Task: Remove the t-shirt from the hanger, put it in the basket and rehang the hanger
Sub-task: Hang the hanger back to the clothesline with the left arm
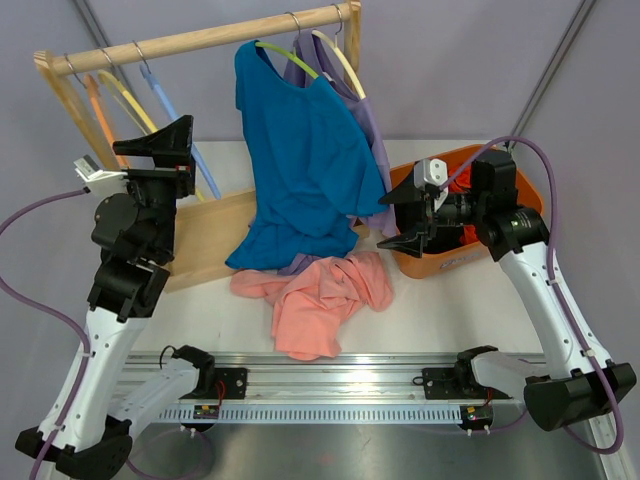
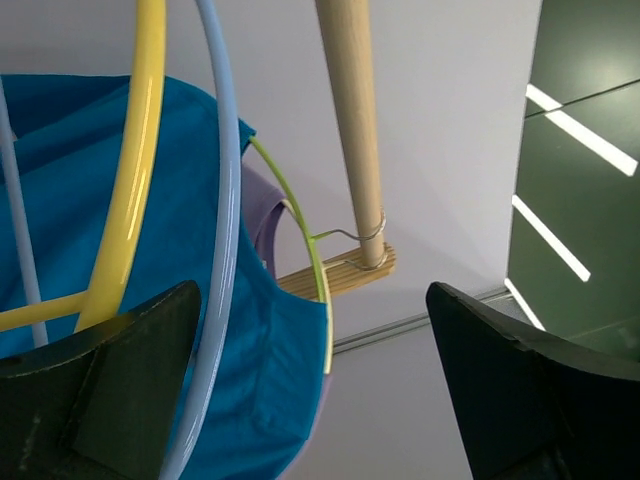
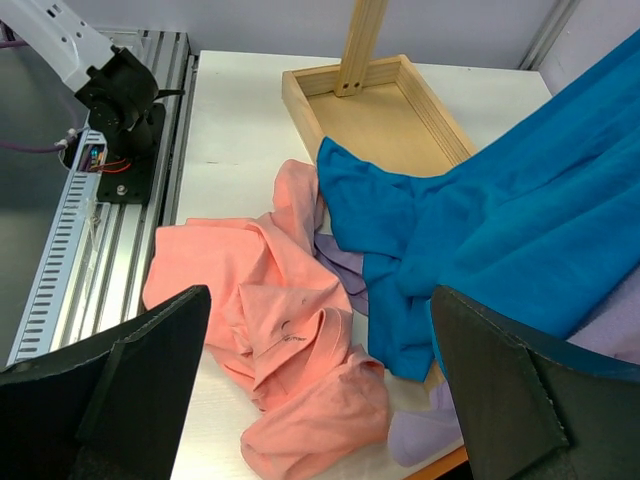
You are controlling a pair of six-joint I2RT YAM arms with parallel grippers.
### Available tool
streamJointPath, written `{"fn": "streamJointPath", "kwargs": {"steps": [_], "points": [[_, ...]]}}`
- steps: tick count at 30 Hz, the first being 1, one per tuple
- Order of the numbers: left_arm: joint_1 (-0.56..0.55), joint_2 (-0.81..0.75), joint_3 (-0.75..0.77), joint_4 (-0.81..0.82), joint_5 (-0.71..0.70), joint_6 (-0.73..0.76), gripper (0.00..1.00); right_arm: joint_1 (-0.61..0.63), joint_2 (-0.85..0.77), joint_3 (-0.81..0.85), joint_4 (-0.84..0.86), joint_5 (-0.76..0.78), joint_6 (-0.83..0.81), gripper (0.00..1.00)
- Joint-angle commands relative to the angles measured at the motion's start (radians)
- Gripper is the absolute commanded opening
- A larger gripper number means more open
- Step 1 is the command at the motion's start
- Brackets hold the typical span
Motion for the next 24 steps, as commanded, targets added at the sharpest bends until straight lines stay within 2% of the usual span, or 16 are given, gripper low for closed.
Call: {"fn": "streamJointPath", "kwargs": {"steps": [1, 6, 8, 11, 12, 14, 20, 24], "points": [[0.003, 0.005, 0.006, -0.057, -0.004, 0.096, 0.99, 0.013, -0.003, 0.04, -0.01, -0.034, -0.025, 0.98], [0.003, 0.009, 0.051, -0.102, -0.02, 0.191, 0.99, 0.019, 0.0, 0.037, -0.036, -0.03, -0.039, 0.98], [0.003, 0.008, 0.061, -0.117, -0.02, 0.233, 0.99, 0.026, 0.017, 0.048, -0.102, -0.048, -0.089, 0.98], [0.003, -0.003, 0.08, -0.142, -0.016, 0.291, 0.99, 0.061, 0.057, 0.099, -0.327, -0.057, -0.293, 0.99], [0.003, -0.006, 0.08, -0.148, -0.016, 0.311, 0.99, 0.097, 0.083, 0.109, -0.385, -0.05, -0.409, 0.99], [0.003, -0.021, 0.075, -0.153, -0.01, 0.328, 0.99, 0.137, 0.107, 0.12, -0.493, 0.002, -0.485, 0.99], [0.003, -0.043, 0.081, -0.165, 0.039, 0.4, 0.99, 0.28, 0.15, 0.093, -0.512, 0.117, -0.579, 0.99], [0.003, -0.078, 0.084, -0.159, 0.137, 0.57, 0.99, 0.351, 0.222, 0.086, -0.5, 0.197, -0.641, 0.99]]}}
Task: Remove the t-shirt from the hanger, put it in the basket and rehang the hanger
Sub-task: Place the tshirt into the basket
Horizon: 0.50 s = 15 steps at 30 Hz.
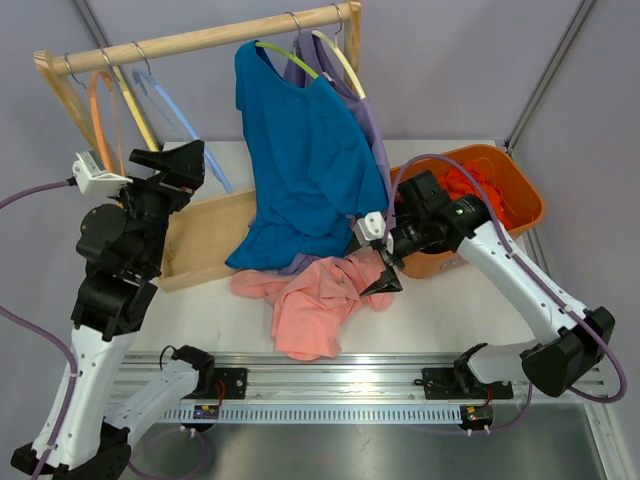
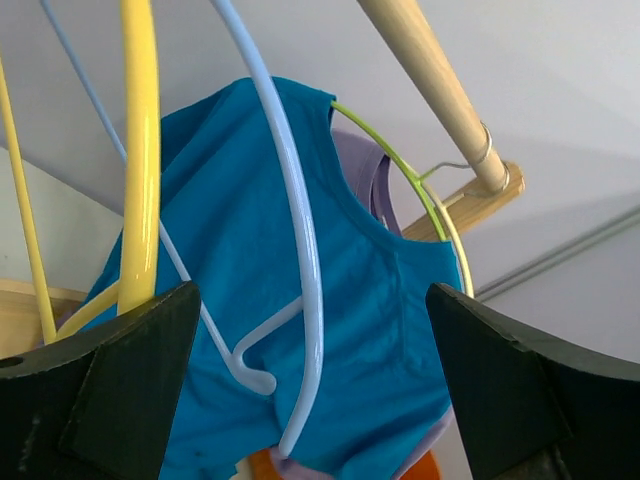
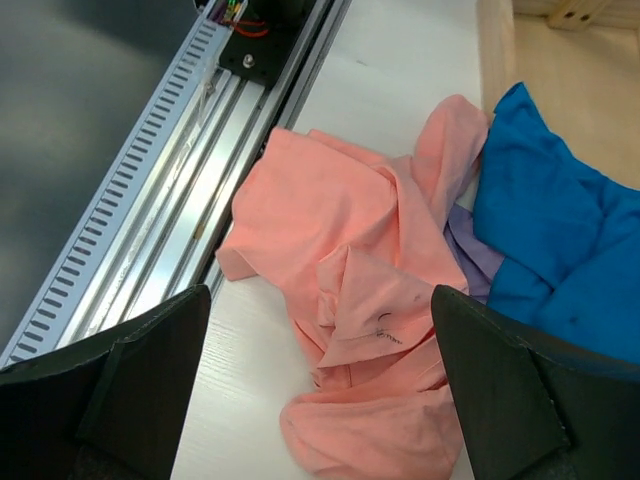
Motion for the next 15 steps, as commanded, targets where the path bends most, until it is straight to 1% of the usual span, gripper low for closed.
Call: {"fn": "streamJointPath", "kwargs": {"steps": [1, 3, 5, 6, 7, 8, 9, 10, 11, 12, 13, 14, 15], "points": [[0.003, -0.047, 0.044, 0.012, 0.13, 0.196, 0.99, 0.052, 0.068, -0.005, -0.035, 0.105, -0.143, 0.99], [0.003, -0.071, 0.047, -0.028, 0.162, 0.293, 0.99, 0.081, 0.129, -0.012, -0.055, 0.163, -0.259, 1.0], [0.003, -0.111, 0.05, -0.071, 0.208, 0.353, 0.99, 0.112, 0.176, -0.038, -0.008, 0.234, -0.277, 0.99], [0.003, -0.125, 0.049, -0.127, 0.218, 0.397, 0.99, 0.123, 0.19, -0.048, 0.02, 0.26, -0.268, 0.99], [0.003, -0.159, 0.047, -0.156, 0.23, 0.414, 0.99, 0.136, 0.206, -0.06, 0.078, 0.313, -0.256, 0.99], [0.003, -0.176, 0.04, -0.215, 0.233, 0.433, 0.99, 0.165, 0.236, -0.066, 0.107, 0.344, -0.24, 1.0], [0.003, -0.193, 0.033, -0.242, 0.236, 0.451, 0.99, 0.184, 0.253, -0.072, 0.15, 0.381, -0.163, 0.99], [0.003, -0.213, 0.026, -0.269, 0.238, 0.459, 0.99, 0.198, 0.269, -0.089, 0.248, 0.416, -0.116, 0.99], [0.003, -0.248, 0.015, -0.316, 0.241, 0.467, 0.99, 0.212, 0.296, -0.1, 0.297, 0.492, -0.075, 0.99], [0.003, -0.269, -0.003, -0.341, 0.241, 0.467, 0.99, 0.245, 0.313, -0.112, 0.351, 0.54, 0.017, 0.99], [0.003, -0.286, -0.017, -0.362, 0.232, 0.467, 0.99, 0.261, 0.331, -0.127, 0.412, 0.585, 0.037, 1.0], [0.003, -0.323, -0.028, -0.403, 0.227, 0.467, 0.99, 0.276, 0.374, -0.128, 0.41, 0.641, 0.036, 0.99], [0.003, -0.341, -0.057, -0.424, 0.219, 0.458, 0.99, 0.3, 0.394, -0.137, 0.413, 0.663, 0.034, 0.99]]}}
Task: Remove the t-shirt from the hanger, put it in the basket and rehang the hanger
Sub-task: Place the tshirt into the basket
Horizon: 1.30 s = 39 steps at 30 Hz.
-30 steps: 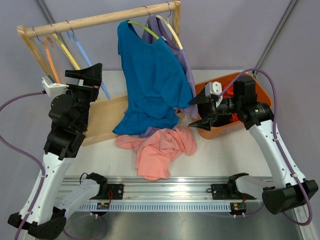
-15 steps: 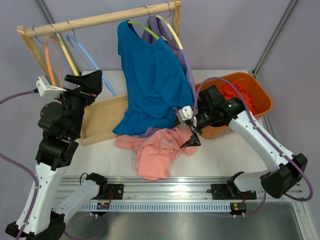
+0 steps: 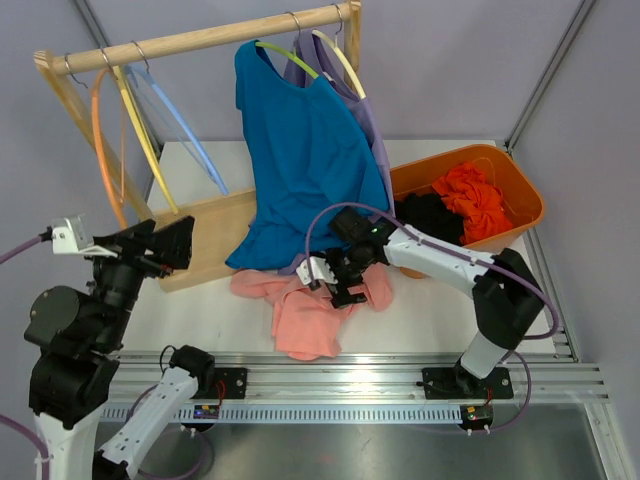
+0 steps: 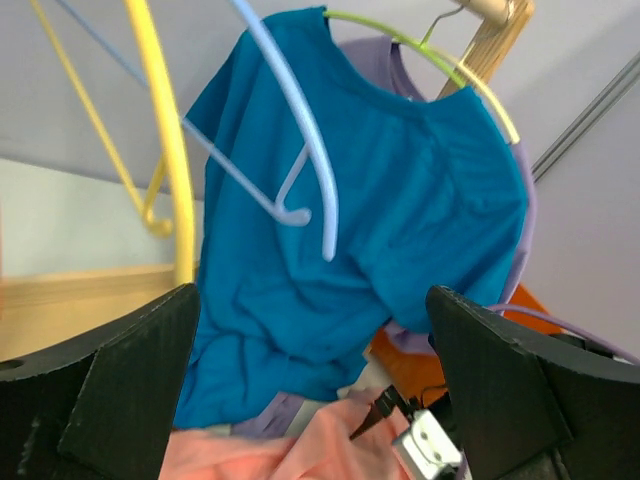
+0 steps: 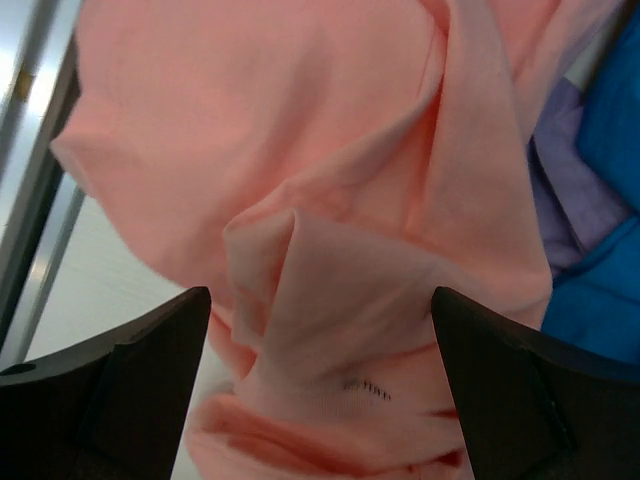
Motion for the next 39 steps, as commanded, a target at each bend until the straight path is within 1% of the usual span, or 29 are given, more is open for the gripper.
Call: {"fn": "streamJointPath", "kwargs": {"steps": [1, 3, 5, 6, 8, 9, 10, 12, 13, 15, 16, 17, 18, 19, 21, 22, 23, 24, 25, 27, 29, 32, 33, 34, 35, 36, 37, 38, 39], "points": [[0.003, -0.057, -0.056, -0.143, 0.014, 0.045, 0.99, 0.063, 0.072, -0.03, 0.164, 0.205, 0.097, 0.99], [0.003, -0.093, -0.079, -0.187, 0.014, 0.039, 0.99, 0.078, 0.124, -0.061, 0.193, 0.261, 0.111, 0.99], [0.003, -0.106, -0.102, -0.209, 0.025, 0.035, 0.99, 0.098, 0.173, -0.076, 0.218, 0.32, 0.127, 0.96], [0.003, -0.107, -0.106, -0.227, 0.033, 0.035, 0.99, 0.101, 0.189, -0.078, 0.223, 0.329, 0.15, 0.9], [0.003, -0.104, -0.114, -0.241, 0.06, 0.038, 0.99, 0.1, 0.224, -0.078, 0.233, 0.347, 0.187, 0.81], [0.003, -0.1, -0.114, -0.244, 0.069, 0.043, 0.99, 0.1, 0.23, -0.073, 0.221, 0.348, 0.216, 0.63], [0.003, -0.091, -0.116, -0.247, 0.083, 0.048, 0.99, 0.1, 0.232, -0.069, 0.218, 0.338, 0.232, 0.51], [0.003, -0.081, -0.119, -0.246, 0.1, 0.064, 0.99, 0.1, 0.209, -0.07, 0.212, 0.308, 0.266, 0.21], [0.003, -0.077, -0.119, -0.241, 0.134, 0.074, 0.99, 0.098, 0.191, -0.073, 0.206, 0.285, 0.269, 0.15], [0.003, -0.067, -0.128, -0.221, 0.166, 0.097, 0.99, 0.097, 0.111, -0.073, 0.154, 0.185, 0.26, 0.12], [0.003, -0.061, -0.131, -0.215, 0.239, 0.106, 0.99, 0.094, 0.08, -0.067, 0.125, 0.142, 0.253, 0.11], [0.003, -0.051, -0.134, -0.203, 0.27, 0.114, 0.99, 0.091, 0.01, -0.058, 0.093, 0.066, 0.249, 0.11], [0.003, -0.044, -0.14, -0.197, 0.304, 0.132, 0.99, 0.088, -0.023, -0.041, 0.054, 0.035, 0.235, 0.11], [0.003, -0.038, -0.146, -0.191, 0.386, 0.141, 0.99, 0.082, -0.056, 0.015, -0.057, -0.026, 0.221, 0.1], [0.003, -0.02, -0.16, -0.171, 0.463, 0.158, 0.99, 0.059, -0.139, 0.095, -0.185, -0.1, 0.145, 0.06], [0.003, -0.014, -0.18, -0.166, 0.518, 0.164, 0.99, 0.018, -0.165, 0.171, -0.277, -0.164, 0.134, 0.05], [0.003, -0.008, -0.189, -0.16, 0.54, 0.172, 0.99, -0.01, -0.213, 0.206, -0.3, -0.192, 0.135, 0.0], [0.003, 0.002, -0.198, -0.158, 0.559, 0.183, 0.99, -0.038, -0.233, 0.267, -0.328, -0.217, 0.16, 0.0], [0.003, 0.008, -0.211, -0.158, 0.582, 0.187, 0.99, -0.103, -0.251, 0.296, -0.337, -0.255, 0.169, 0.0], [0.003, 0.021, -0.22, -0.146, 0.6, 0.198, 0.99, -0.171, -0.288, 0.383, -0.356, -0.278, 0.222, 0.0], [0.003, 0.028, -0.234, -0.119, 0.619, 0.2, 0.99, -0.261, -0.308, 0.451, -0.363, -0.312, 0.265, 0.0], [0.003, 0.043, -0.246, -0.07, 0.655, 0.204, 0.99, -0.343, -0.331, 0.603, -0.351, -0.32, 0.364, 0.0], [0.003, 0.052, -0.246, -0.057, 0.672, 0.206, 0.99, -0.36, -0.336, 0.635, -0.333, -0.303, 0.428, 0.0], [0.002, 0.069, -0.244, -0.046, 0.695, 0.207, 0.99, -0.378, -0.342, 0.681, -0.26, -0.244, 0.474, 0.0], [0.002, 0.078, -0.241, -0.027, 0.706, 0.207, 0.99, -0.421, -0.353, 0.697, -0.214, -0.202, 0.587, 0.0], [0.0, 0.086, -0.24, -0.017, 0.715, 0.21, 0.99, -0.45, -0.36, 0.704, -0.096, -0.152, 0.65, 0.0], [-0.001, 0.097, -0.238, -0.011, 0.723, 0.212, 0.99, -0.478, -0.366, 0.706, -0.048, -0.071, 0.698, 0.0], [-0.004, 0.11, -0.237, 0.006, 0.723, 0.213, 0.99, -0.509, -0.371, 0.712, -0.014, -0.056, 0.727, 0.0], [-0.014, 0.117, -0.238, 0.013, 0.734, 0.216, 0.99, -0.586, -0.367, 0.733, 0.024, -0.051, 0.768, 0.0]]}}
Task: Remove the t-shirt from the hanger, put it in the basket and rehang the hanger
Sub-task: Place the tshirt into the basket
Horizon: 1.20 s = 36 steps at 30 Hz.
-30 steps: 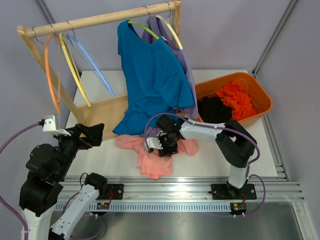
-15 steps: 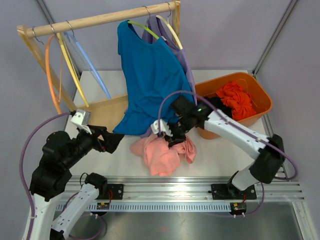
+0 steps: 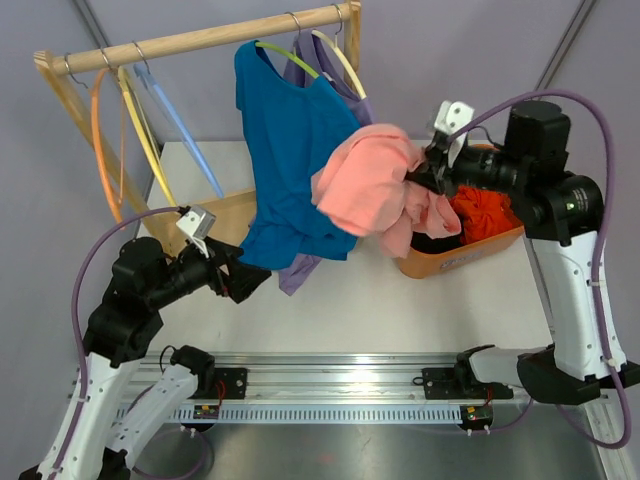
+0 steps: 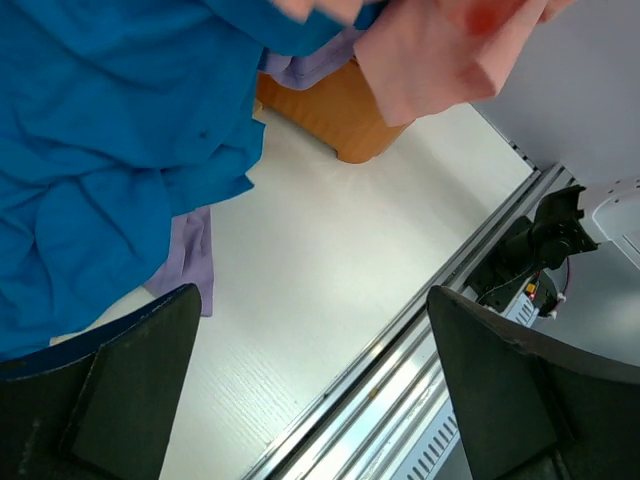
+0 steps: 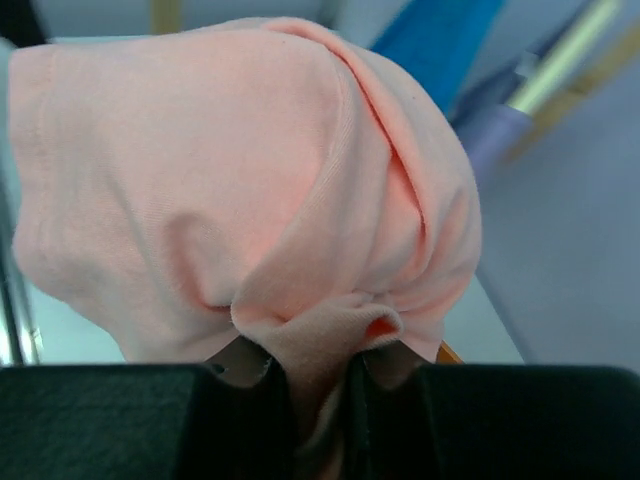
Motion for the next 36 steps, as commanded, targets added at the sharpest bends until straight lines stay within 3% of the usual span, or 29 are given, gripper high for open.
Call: {"fn": "streamJointPath", "kwargs": {"steps": [1, 7, 14, 25, 30, 36], "points": [[-0.019, 0.036, 0.007, 0.114, 0.076, 0.023, 0.99, -0.149, -0.008, 0.069, 0.228, 0.118, 0.254, 0.0], [-0.097, 0.099, 0.015, 0.2, 0.054, 0.018, 0.99, -0.385, 0.015, 0.07, 0.376, 0.2, 0.435, 0.0], [-0.246, 0.211, 0.07, 0.229, -0.058, 0.047, 0.99, -0.616, 0.156, 0.052, 0.388, 0.189, 0.55, 0.0], [-0.309, 0.26, 0.081, 0.261, -0.138, 0.023, 0.99, -0.662, 0.424, -0.236, 0.399, 0.42, 0.236, 0.0], [-0.314, 0.227, 0.061, 0.261, -0.153, 0.007, 0.99, -0.66, 0.587, -0.27, 0.195, 0.409, 0.087, 0.0], [-0.315, 0.206, 0.048, 0.26, -0.174, 0.001, 0.99, -0.653, 0.682, -0.339, 0.143, 0.422, 0.01, 0.1]]}}
